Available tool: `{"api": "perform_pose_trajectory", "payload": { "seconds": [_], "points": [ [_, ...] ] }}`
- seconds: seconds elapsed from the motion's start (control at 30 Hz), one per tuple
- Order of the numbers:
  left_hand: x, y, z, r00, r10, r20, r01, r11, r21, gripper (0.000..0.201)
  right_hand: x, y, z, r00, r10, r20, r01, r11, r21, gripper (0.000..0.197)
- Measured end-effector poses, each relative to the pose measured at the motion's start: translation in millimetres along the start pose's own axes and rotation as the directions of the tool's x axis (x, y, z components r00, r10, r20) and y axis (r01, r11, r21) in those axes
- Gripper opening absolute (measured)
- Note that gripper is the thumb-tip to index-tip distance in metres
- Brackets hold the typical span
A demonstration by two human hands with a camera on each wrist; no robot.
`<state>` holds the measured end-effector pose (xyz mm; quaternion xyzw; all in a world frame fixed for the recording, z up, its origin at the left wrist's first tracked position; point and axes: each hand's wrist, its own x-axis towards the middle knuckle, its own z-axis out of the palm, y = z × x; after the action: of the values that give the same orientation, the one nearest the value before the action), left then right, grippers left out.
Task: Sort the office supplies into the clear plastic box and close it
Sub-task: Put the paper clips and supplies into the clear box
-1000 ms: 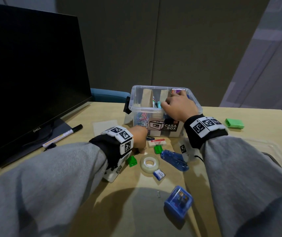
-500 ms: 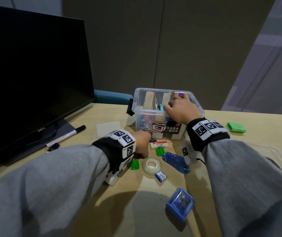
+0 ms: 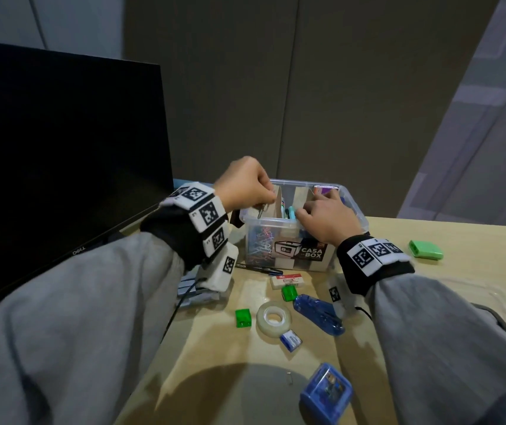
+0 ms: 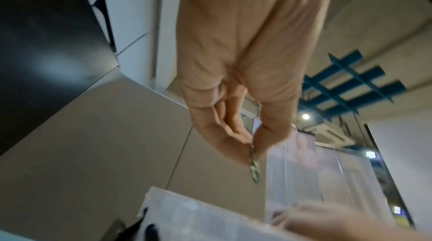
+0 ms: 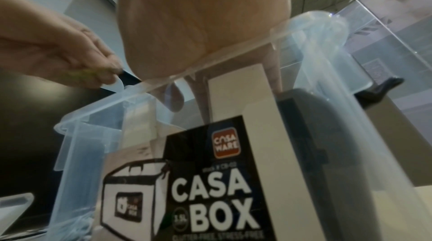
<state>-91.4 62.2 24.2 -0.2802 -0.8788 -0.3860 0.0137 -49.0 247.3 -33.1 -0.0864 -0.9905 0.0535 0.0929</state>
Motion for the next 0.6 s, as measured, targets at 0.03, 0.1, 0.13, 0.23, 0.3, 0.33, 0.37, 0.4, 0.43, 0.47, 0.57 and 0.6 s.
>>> {"api": "perform_pose_trajectory", "payload": {
  "seconds": [0.03, 0.1, 0.13, 0.23, 0.3, 0.33, 0.37, 0.4, 0.43, 0.47, 0.57, 0.6],
  "points": [
    [5, -2, 5, 0.998, -0.001, -0.057, 0.004, 0.998, 0.059, 0.003, 0, 0, 0, 1.0, 0.001, 0.0, -0.001, 1.0, 0.0, 0.047],
    [16, -10, 18, 0.994, 0.001, -0.112, 0.019, 0.984, 0.18, 0.004, -1, 1, 1, 1.0, 0.0, 0.0, 0.0, 1.0, -0.002, 0.047],
    [20, -15, 25, 0.994, -0.005, -0.108, 0.03, 0.972, 0.234, 0.002, -1, 1, 1, 1.0, -0.002, 0.001, 0.002, 1.0, -0.004, 0.048],
    [20, -27, 39, 0.996, 0.034, -0.085, -0.005, 0.946, 0.324, 0.012, 0, 1, 2, 1.0, 0.0, 0.001, 0.0, 1.0, -0.012, 0.048],
    [9, -29, 42, 0.973, 0.181, -0.142, -0.132, 0.944, 0.302, 0.009, 0, 1, 3, 1.0, -0.001, -0.004, 0.001, 1.0, -0.018, 0.048],
    [0, -28, 42, 0.947, 0.281, -0.157, -0.228, 0.931, 0.285, 0.005, 0, 1, 4, 1.0, -0.003, -0.011, 0.003, 1.0, -0.02, 0.048],
    [-9, -28, 42, 0.921, 0.367, -0.13, -0.32, 0.904, 0.283, 0.008, 0, 1, 4, 1.0, -0.006, -0.019, 0.005, 1.0, -0.019, 0.048],
    [-18, -28, 42, 0.906, 0.421, -0.039, -0.392, 0.872, 0.292, 0.012, 1, 1, 4, 1.0, -0.008, -0.025, 0.007, 1.0, -0.017, 0.047],
    [-25, -29, 42, 0.895, 0.437, 0.091, -0.443, 0.841, 0.312, 0.013, 1, 2, 4, 1.0, -0.009, -0.029, 0.009, 1.0, -0.013, 0.047],
    [-31, -32, 45, 0.877, 0.425, 0.225, -0.48, 0.801, 0.358, 0.012, 0, 2, 4, 0.999, -0.012, -0.03, 0.011, 1.0, -0.012, 0.047],
    [-37, -43, 60, 0.838, 0.313, 0.447, -0.521, 0.702, 0.485, 0.014, 0, 2, 4, 0.999, -0.019, -0.029, 0.018, 1.0, -0.014, 0.047],
    [-37, -45, 66, 0.841, 0.255, 0.478, -0.501, 0.7, 0.508, 0.016, 0, 2, 4, 0.999, -0.019, -0.032, 0.018, 1.0, -0.016, 0.047]
  ]
}}
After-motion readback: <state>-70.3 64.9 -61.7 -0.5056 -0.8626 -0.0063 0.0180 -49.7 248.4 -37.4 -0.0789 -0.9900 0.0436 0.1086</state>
